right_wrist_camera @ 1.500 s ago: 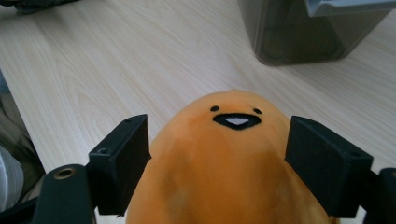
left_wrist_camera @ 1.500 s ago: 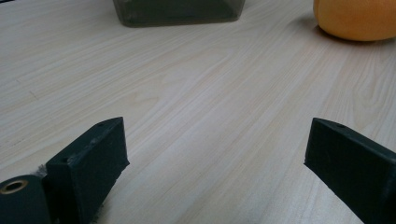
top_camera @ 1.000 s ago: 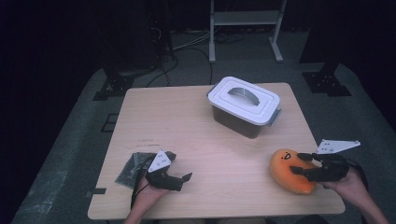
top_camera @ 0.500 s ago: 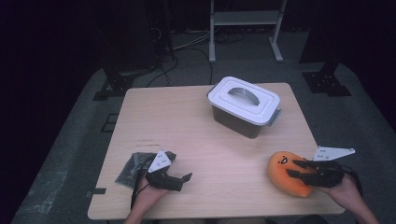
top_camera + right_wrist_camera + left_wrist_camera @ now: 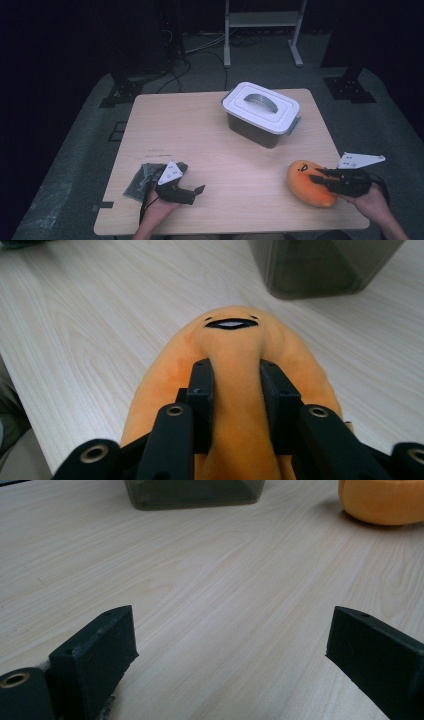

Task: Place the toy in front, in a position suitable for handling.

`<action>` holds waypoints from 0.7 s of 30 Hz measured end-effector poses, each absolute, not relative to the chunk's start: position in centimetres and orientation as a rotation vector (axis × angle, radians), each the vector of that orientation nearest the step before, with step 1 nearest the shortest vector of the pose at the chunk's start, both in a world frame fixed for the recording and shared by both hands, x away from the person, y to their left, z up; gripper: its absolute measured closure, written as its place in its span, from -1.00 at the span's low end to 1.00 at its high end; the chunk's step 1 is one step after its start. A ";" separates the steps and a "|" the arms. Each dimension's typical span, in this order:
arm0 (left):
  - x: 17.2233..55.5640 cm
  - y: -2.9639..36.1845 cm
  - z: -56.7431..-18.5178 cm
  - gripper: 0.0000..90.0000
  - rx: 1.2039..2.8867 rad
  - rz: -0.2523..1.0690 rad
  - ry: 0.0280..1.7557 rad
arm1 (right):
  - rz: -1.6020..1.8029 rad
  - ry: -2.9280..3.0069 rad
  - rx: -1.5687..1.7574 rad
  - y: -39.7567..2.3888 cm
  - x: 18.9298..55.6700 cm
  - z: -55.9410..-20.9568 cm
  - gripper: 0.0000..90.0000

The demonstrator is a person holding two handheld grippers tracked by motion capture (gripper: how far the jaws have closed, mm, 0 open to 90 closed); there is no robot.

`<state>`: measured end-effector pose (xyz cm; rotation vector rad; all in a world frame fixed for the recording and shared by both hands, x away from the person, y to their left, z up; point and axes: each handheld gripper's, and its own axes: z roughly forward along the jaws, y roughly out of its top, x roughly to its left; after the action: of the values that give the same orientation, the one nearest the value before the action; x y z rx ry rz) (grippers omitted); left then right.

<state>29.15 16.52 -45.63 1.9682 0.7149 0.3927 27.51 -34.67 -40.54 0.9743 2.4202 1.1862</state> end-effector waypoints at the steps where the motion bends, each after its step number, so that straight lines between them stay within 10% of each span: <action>1: 29.2 16.5 -45.6 -0.89 1.969 0.393 0.715 | 1.186 2.420 0.974 -34.7 27.5 -40.5 0.56; 21: 29.2 16.8 -45.5 -0.89 1.951 0.394 0.721 | 1.288 2.473 0.761 -30.9 27.7 -35.2 0.56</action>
<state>29.19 16.81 -45.51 1.9513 0.7214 0.3943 27.73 -30.86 -35.22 0.7613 2.4726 1.2879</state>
